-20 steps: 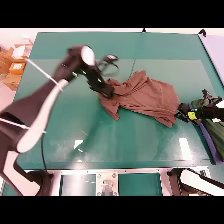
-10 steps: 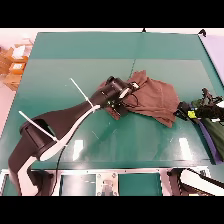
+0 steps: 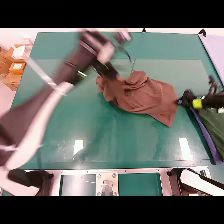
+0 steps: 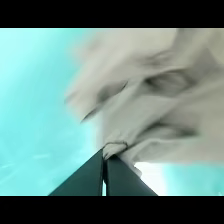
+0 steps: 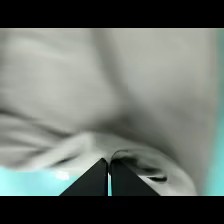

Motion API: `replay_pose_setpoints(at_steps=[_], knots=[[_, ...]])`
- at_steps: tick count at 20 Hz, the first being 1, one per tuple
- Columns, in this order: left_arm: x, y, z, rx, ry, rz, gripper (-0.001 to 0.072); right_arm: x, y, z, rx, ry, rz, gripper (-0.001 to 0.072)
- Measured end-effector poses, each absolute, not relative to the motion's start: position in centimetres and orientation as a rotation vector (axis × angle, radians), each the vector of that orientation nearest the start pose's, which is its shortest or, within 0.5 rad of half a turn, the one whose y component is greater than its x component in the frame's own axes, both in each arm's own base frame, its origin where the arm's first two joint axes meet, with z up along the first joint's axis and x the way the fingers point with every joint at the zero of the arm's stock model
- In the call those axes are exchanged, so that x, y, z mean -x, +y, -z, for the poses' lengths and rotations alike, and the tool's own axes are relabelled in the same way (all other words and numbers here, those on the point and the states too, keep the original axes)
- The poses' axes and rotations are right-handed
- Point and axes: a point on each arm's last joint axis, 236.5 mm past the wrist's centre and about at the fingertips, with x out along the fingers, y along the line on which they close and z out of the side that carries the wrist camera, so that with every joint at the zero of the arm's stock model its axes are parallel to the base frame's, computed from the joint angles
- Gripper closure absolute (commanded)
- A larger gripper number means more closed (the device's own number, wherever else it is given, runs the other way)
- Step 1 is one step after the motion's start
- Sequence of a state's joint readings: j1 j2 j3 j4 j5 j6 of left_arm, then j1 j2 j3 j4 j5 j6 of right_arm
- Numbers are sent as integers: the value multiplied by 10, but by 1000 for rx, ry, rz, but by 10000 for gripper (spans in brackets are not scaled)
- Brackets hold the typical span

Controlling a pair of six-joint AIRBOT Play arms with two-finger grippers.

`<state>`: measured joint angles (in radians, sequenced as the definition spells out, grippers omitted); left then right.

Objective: Fold the shirts.

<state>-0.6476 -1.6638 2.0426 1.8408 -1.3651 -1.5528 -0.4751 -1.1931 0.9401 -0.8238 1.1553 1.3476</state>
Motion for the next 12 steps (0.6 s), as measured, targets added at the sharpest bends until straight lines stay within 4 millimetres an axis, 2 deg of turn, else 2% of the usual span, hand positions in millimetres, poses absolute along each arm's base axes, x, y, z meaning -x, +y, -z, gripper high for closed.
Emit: replay_pose_setpoints(at_steps=[1, 2, 4, 5, 6, 7, 9, 11, 12], knots=[[-456, -240, -188, -432, 837, 357, 680, -379, -16, -57, -819, 1025, -166, 701], [-455, -214, -219, -357, 797, 332, 681, -391, -7, -105, -812, 926, -245, 701], [-444, -161, -284, -201, 692, 293, 680, -402, 7, -216, -754, 694, -383, 701], [-435, -138, -313, -133, 635, 280, 680, -399, 11, -270, -707, 580, -430, 701], [-424, -115, -344, -67, 564, 263, 681, -390, 16, -326, -651, 461, -464, 701], [-412, -97, -372, -13, 491, 249, 680, -378, 19, -373, -603, 360, -482, 701], [-380, -72, -429, 74, 329, 236, 680, -343, 26, -459, -498, 165, -490, 701], [-342, -55, -487, 115, 140, 221, 680, -310, 34, -513, -413, 30, -473, 701], [-322, -51, -511, 122, 54, 216, 680, -297, 37, -531, -382, -19, -460, 701]])
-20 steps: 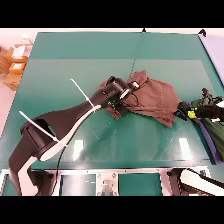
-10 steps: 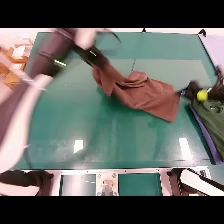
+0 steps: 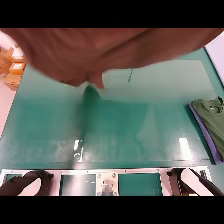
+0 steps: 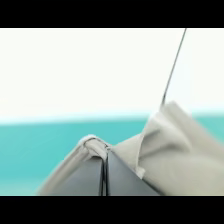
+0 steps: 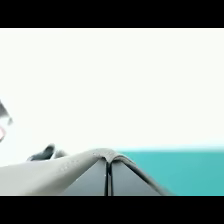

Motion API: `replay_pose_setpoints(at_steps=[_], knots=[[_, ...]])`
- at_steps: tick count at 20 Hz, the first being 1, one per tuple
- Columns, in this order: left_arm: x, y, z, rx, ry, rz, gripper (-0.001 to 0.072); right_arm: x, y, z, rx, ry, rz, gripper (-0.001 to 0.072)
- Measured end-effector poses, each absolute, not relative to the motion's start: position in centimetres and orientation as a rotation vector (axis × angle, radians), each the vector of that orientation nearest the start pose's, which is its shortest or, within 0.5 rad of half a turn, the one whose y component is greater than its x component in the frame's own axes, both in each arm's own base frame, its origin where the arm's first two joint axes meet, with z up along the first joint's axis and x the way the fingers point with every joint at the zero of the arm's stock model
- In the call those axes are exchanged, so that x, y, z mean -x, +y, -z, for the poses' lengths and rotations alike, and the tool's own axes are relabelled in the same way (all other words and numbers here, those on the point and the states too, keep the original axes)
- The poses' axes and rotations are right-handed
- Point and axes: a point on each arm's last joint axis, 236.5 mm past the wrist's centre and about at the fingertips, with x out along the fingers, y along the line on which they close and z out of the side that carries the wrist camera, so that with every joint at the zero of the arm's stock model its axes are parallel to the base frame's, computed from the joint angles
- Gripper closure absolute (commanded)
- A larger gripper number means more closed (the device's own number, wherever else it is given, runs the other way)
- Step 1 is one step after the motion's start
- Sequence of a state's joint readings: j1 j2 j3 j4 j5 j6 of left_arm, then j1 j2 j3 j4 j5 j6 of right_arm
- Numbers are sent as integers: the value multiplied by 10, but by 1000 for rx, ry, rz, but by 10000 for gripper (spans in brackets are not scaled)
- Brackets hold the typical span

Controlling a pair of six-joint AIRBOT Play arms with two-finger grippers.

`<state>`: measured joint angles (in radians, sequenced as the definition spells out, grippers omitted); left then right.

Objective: Fold the shirts.

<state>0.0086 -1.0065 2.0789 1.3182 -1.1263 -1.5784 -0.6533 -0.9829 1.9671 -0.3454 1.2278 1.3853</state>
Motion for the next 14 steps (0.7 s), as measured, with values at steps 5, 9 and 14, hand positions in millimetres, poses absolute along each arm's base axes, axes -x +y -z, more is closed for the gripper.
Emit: replay_pose_setpoints(at_steps=[5, 9, 14], knots=[[-283, -44, -555, 98, -117, 209, 680, -272, 40, -555, -325, -98, -406, 701], [-338, -49, -516, 97, -20, 242, 680, -305, 24, -506, -423, 24, -415, 701], [-478, -88, -377, 164, 294, 418, 680, -410, -3, -346, -653, 300, -355, 700]])
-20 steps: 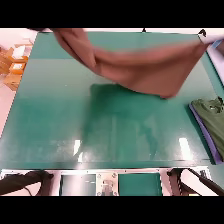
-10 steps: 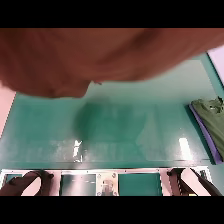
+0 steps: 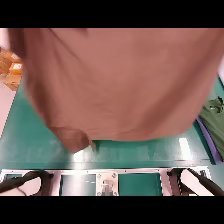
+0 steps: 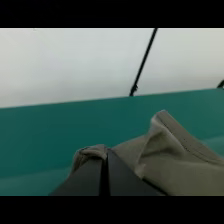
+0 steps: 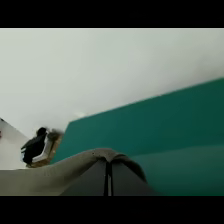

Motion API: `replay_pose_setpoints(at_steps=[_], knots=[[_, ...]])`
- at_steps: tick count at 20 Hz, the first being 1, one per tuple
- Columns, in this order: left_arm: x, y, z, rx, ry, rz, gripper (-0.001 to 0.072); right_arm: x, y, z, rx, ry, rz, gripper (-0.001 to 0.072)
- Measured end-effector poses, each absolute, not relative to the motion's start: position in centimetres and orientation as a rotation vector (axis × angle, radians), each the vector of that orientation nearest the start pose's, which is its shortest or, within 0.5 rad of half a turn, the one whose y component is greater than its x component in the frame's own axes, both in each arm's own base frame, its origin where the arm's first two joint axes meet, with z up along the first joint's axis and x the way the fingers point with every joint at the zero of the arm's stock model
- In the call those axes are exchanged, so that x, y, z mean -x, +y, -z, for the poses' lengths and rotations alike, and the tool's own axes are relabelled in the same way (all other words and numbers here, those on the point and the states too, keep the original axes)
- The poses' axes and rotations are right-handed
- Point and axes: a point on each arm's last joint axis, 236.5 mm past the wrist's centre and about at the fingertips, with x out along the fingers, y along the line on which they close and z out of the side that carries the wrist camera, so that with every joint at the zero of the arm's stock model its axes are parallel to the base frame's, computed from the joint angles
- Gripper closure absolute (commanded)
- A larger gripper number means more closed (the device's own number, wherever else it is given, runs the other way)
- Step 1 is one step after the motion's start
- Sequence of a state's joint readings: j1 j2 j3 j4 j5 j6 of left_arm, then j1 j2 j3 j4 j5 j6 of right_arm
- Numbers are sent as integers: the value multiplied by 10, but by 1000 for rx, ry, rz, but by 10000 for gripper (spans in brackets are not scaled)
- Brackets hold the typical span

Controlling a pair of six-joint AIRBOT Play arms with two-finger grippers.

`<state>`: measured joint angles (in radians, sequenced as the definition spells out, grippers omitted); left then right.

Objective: Fold the shirts.

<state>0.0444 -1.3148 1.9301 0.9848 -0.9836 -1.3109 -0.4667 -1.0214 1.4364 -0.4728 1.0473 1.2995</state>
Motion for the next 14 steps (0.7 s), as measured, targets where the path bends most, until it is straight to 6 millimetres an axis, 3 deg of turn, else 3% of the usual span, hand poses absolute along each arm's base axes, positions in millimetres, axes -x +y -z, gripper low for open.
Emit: replay_pose_setpoints(at_steps=[2, 5, 6, 7, 8, 10, 12, 14], knots=[[-526, -110, -297, 186, 450, 480, 679, -453, -5, -255, -727, 434, -299, 700], [-572, -142, -181, 223, 643, 535, 673, -500, -6, -126, -812, 619, -203, 673], [-582, -147, -154, 244, 681, 536, 407, -509, -7, -92, -835, 672, -179, 589], [-589, -148, -134, 265, 706, 531, 162, -515, -7, -63, -859, 716, -162, 563], [-594, -146, -116, 285, 736, 522, 150, -519, -8, -42, -879, 752, -152, 563], [-599, -131, -106, 327, 764, 500, 150, -519, -12, -23, -907, 799, -158, 559], [-593, -105, -103, 353, 817, 493, 150, -513, -21, -24, -928, 825, -180, 559], [-575, -69, -96, 380, 907, 485, 151, -492, -29, -29, -941, 878, -222, 559]])
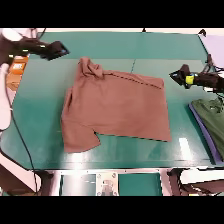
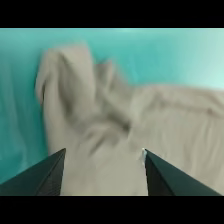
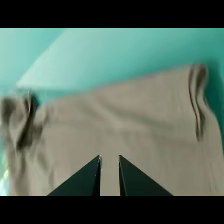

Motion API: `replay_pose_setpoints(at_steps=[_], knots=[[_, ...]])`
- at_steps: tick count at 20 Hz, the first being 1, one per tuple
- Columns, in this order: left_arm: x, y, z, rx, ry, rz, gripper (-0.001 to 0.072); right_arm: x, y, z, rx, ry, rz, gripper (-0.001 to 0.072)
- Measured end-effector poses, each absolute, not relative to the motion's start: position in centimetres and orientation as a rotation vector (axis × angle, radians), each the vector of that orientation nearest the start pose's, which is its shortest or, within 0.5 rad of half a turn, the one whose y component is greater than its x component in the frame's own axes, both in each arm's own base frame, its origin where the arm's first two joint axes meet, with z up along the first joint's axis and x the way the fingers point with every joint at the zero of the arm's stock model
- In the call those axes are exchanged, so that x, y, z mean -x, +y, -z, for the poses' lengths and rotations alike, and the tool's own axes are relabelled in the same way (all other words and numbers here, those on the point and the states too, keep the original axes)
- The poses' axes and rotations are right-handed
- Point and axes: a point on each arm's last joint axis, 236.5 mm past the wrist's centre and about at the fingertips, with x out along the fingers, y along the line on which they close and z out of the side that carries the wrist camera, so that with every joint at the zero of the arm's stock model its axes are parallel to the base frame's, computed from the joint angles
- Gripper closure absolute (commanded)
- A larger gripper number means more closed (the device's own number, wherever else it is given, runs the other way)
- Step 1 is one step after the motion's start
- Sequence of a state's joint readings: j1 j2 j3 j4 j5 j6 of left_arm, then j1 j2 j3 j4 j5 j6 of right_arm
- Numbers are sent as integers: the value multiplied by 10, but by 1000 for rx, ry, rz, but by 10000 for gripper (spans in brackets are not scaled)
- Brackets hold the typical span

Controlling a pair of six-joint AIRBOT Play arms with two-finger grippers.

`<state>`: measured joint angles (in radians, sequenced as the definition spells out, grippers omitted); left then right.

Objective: Fold the shirts.

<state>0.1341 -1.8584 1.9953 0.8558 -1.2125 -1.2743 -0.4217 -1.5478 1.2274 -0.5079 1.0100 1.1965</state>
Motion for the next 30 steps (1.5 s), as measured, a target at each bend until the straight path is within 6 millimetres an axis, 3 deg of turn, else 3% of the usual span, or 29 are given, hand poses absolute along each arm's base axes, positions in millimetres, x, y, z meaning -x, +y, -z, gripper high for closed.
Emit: replay_pose_setpoints(at_steps=[1, 2, 3, 4, 6, 9, 11, 12, 14, 17, 19, 20, 21, 23, 26, 28, 30], knots=[[-561, -51, -87, 403, 973, 482, 151, -476, -30, -31, -945, 909, -236, 560], [-544, -36, -76, 432, 1046, 486, 152, -456, -32, -29, -948, 951, -237, 509], [-526, -23, -66, 478, 1117, 496, 167, -431, -34, -24, -956, 999, -218, 394], [-510, -12, -57, 530, 1173, 505, 173, -407, -37, -18, -963, 1041, -182, 356], [-477, 2, -40, 644, 1270, 523, 172, -347, -41, 4, -995, 1160, -74, 355], [-433, 3, -12, 759, 1379, 565, 172, -261, -23, 37, -1087, 1321, 82, 354], [-411, 1, 6, 804, 1433, 572, 171, -224, -4, 57, -1137, 1387, 134, 341], [-402, 1, 16, 815, 1463, 566, 171, -209, 5, 67, -1158, 1421, 158, 291], [-387, 3, 30, 815, 1511, 548, 171, -188, 18, 81, -1191, 1471, 185, 273], [-370, 9, 45, 788, 1576, 510, 171, -170, 29, 93, -1217, 1513, 210, 272], [-363, 13, 51, 773, 1607, 489, 171, -168, 27, 101, -1221, 1499, 241, 310], [-361, 14, 53, 770, 1616, 480, 172, -171, 26, 104, -1227, 1482, 256, 419], [-359, 15, 54, 769, 1622, 473, 171, -176, 22, 107, -1235, 1452, 271, 474], [-357, 16, 56, 767, 1633, 460, 171, -196, 13, 112, -1251, 1357, 287, 698], [-355, 17, 57, 771, 1645, 447, 172, -227, -3, 114, -1233, 1231, 265, 700], [-350, 15, 56, 782, 1658, 441, 362, -245, -28, 109, -1172, 1160, 280, 700], [-339, 10, 55, 792, 1670, 440, 360, -259, -51, 99, -1128, 1100, 294, 700]])
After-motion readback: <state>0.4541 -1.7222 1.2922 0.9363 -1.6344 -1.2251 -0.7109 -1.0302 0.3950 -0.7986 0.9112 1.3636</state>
